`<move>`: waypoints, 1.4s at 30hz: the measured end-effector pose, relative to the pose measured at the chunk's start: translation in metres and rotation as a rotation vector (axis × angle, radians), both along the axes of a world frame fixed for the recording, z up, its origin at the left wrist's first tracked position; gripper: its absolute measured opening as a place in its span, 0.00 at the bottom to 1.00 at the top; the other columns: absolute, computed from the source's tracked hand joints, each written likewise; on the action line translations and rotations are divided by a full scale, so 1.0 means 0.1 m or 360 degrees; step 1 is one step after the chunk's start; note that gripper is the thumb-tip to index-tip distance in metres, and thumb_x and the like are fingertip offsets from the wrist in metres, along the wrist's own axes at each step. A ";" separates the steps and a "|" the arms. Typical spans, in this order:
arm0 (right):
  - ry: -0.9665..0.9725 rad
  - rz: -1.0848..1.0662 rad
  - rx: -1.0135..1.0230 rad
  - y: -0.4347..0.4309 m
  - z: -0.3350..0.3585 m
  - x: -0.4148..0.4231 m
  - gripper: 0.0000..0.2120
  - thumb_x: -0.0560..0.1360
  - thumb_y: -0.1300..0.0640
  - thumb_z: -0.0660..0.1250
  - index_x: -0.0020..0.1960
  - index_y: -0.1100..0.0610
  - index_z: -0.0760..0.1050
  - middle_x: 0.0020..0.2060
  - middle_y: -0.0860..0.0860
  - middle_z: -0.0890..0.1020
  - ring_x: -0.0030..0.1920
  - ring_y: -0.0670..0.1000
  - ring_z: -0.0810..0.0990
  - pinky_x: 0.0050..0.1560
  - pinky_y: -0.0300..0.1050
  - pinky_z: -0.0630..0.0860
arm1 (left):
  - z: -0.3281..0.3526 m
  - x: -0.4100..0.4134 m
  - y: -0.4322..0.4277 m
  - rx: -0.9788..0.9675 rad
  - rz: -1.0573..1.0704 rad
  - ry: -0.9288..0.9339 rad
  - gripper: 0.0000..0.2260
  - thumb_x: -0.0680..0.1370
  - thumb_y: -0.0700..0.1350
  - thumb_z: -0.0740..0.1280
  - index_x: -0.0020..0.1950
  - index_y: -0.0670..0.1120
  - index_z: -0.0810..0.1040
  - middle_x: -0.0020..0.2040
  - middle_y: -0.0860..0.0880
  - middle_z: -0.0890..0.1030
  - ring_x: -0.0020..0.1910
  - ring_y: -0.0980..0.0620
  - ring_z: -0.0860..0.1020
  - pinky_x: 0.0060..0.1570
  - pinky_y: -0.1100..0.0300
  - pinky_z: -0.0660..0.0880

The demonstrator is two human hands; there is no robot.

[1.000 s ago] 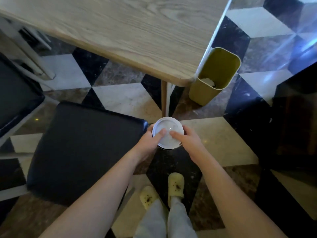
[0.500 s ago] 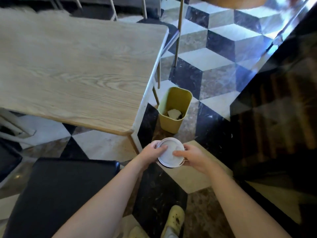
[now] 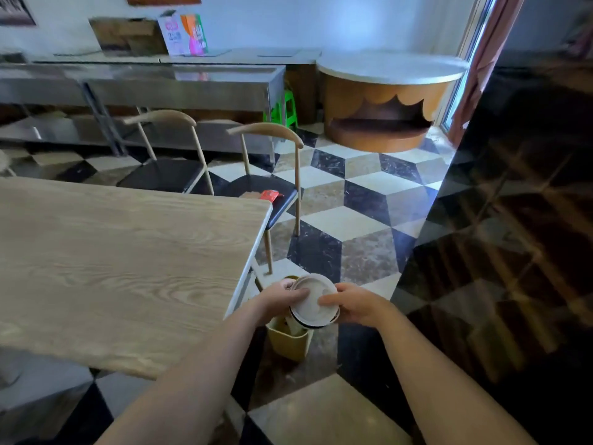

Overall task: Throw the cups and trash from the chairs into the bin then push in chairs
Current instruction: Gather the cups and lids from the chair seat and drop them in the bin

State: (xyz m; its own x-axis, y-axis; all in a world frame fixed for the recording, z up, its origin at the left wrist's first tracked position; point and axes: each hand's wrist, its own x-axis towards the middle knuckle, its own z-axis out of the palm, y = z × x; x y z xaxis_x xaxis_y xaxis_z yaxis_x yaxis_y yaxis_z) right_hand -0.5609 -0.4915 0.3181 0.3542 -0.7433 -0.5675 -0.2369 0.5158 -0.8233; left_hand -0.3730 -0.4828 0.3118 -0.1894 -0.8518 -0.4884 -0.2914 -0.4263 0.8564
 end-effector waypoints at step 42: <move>0.1478 0.0735 -0.0870 -3.02 -2.74 0.93 0.21 0.76 0.55 0.62 0.67 0.56 0.62 0.62 0.57 0.72 0.62 0.58 0.70 0.59 0.51 0.73 | -1.49 1.10 -2.61 -0.0647 -0.0011 -0.2064 0.33 0.76 0.64 0.44 0.77 0.51 0.41 0.79 0.50 0.44 0.78 0.50 0.42 0.75 0.43 0.40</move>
